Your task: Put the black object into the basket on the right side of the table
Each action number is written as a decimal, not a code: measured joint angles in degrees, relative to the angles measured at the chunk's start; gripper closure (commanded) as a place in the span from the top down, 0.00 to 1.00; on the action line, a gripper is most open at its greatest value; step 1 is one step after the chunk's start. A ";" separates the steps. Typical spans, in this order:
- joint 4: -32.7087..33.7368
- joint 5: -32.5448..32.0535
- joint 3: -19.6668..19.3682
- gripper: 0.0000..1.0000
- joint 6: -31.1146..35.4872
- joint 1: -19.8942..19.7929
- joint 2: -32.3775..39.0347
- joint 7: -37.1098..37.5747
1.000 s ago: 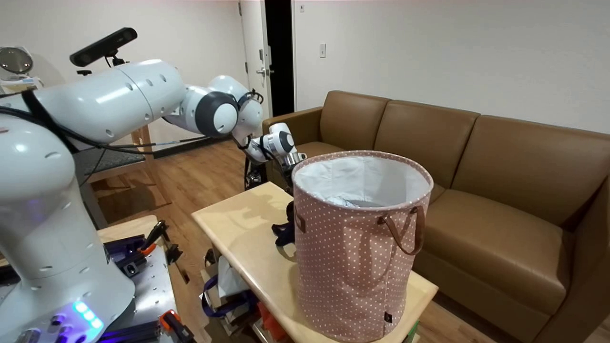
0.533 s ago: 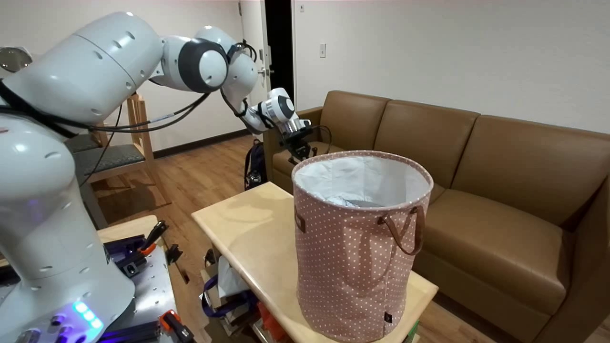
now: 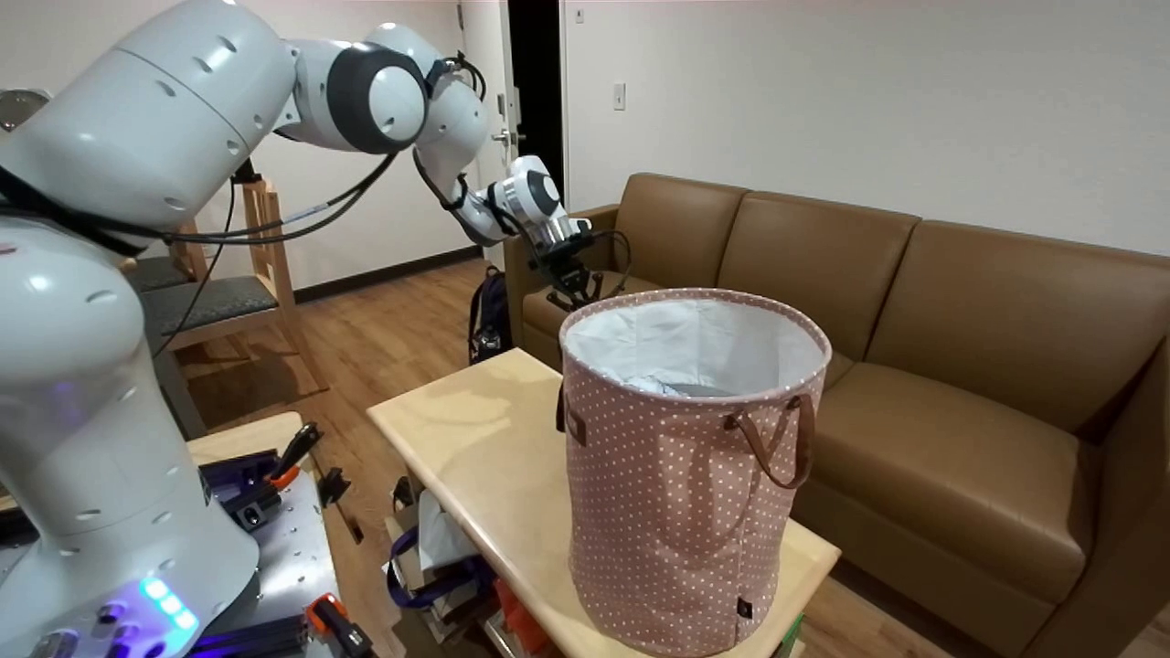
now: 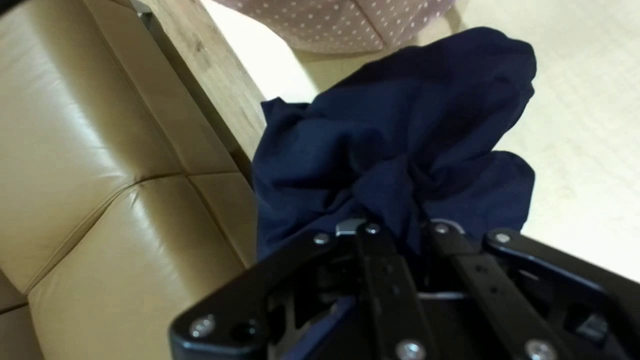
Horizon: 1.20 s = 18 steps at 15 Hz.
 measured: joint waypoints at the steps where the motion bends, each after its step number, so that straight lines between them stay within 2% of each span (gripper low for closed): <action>1: 0.11 0.05 0.21 0.04 1.55 0.01 -0.81 0.62; 6: -4.37 0.05 0.12 0.05 7.28 -0.06 -11.83 10.17; 9: -11.79 0.83 -1.08 0.05 7.44 -0.97 -20.37 17.82; 13: -23.41 1.76 -2.92 0.05 8.65 -4.21 -29.42 27.04; 14: -26.52 2.08 -3.30 0.12 9.50 -5.19 -31.41 29.27; 15: -29.72 2.34 -3.69 0.12 10.83 -6.14 -33.37 31.55; 16: -32.48 2.39 -3.98 0.04 12.10 -6.91 -35.02 32.96; 18: -34.97 2.41 -4.12 0.04 12.94 -7.61 -36.65 33.72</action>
